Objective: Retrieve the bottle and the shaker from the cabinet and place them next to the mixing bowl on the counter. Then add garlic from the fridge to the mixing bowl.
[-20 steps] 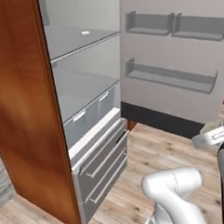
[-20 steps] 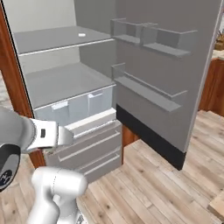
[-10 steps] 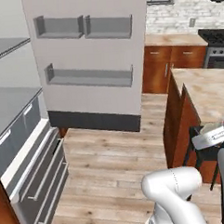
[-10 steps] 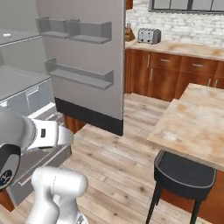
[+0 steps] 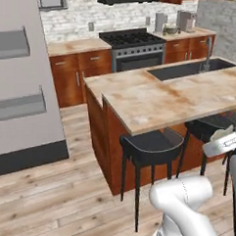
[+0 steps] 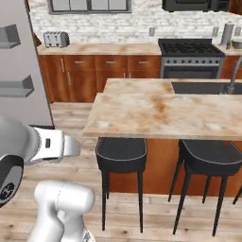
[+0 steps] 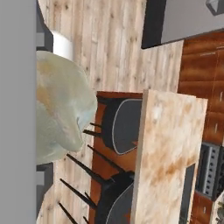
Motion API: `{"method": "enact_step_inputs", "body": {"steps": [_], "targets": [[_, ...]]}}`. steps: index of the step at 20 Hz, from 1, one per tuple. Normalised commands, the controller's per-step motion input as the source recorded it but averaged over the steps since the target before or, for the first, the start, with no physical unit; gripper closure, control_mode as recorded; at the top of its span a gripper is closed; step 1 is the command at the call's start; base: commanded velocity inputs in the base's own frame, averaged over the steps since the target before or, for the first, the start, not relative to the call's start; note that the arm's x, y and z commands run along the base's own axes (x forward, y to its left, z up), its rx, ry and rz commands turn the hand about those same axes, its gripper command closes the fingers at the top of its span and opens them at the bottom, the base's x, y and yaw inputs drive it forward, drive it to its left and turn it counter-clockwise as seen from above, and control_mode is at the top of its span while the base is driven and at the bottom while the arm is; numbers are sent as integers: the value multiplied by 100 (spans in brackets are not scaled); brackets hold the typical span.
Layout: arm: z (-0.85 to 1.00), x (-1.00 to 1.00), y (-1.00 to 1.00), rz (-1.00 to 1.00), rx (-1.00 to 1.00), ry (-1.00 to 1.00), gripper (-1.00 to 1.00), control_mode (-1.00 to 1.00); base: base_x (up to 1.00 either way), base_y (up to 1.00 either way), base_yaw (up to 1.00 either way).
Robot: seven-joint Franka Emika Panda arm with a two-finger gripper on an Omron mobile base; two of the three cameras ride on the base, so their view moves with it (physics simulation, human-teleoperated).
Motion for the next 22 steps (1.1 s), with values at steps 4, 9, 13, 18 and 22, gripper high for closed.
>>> {"method": "enact_step_inputs", "body": {"steps": [4, 9, 13, 18, 22], "targets": [[0, 0, 0, 0, 0, 0, 100, 100, 0, -77, -73], [0, 0, 0, 0, 0, 0, 100, 100, 28, -99, -37], [0, 0, 0, 0, 0, 0, 100, 100, 68, -100, -1], [0, 0, 0, 0, 0, 0, 100, 100, 100, -100, 6], [0, 0, 0, 0, 0, 0, 100, 100, 100, -100, 13]]}}
